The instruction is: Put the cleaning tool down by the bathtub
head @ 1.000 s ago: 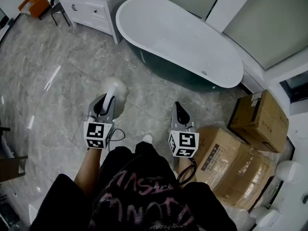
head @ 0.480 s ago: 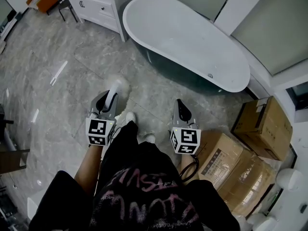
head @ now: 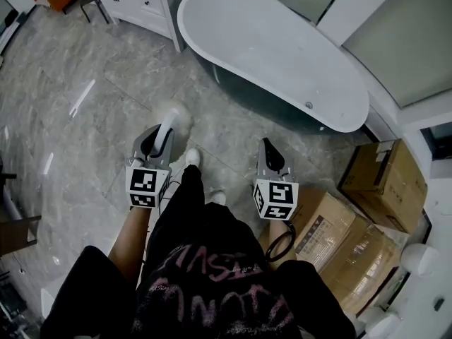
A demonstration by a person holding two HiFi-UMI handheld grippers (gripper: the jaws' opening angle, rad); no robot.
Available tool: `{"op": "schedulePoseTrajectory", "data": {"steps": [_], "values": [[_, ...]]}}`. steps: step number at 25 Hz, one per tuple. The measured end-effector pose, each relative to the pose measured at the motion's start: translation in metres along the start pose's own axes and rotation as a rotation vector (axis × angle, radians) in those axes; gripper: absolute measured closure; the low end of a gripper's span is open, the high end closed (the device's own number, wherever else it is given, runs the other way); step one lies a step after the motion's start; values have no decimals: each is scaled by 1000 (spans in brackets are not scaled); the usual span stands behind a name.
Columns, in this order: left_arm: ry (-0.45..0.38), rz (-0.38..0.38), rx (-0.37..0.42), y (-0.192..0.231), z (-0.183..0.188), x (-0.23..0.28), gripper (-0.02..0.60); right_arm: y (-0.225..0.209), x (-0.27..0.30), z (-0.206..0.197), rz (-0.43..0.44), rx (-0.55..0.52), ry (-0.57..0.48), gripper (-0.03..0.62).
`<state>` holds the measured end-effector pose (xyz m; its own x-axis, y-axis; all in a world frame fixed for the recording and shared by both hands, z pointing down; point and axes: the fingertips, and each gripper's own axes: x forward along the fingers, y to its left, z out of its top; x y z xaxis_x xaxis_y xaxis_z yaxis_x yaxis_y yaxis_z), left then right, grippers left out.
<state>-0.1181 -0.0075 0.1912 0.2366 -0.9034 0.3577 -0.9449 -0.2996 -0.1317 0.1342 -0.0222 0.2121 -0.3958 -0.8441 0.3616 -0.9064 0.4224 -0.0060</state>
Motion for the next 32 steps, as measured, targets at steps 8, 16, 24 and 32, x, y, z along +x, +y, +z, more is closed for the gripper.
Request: {"op": "schedulePoseTrajectory", "data": {"steps": [8, 16, 24, 32], "values": [[53, -2, -53, 20, -29, 30, 491, -4, 35, -10, -12, -8, 51, 580], [102, -24, -58, 39, -51, 70, 491, -7, 81, -18, -21, 3, 105, 582], [158, -41, -74, 65, -84, 100, 491, -2, 121, -29, -41, 15, 136, 582], [193, -43, -97, 80, -107, 123, 491, 6, 152, -51, -36, 39, 172, 582]]}}
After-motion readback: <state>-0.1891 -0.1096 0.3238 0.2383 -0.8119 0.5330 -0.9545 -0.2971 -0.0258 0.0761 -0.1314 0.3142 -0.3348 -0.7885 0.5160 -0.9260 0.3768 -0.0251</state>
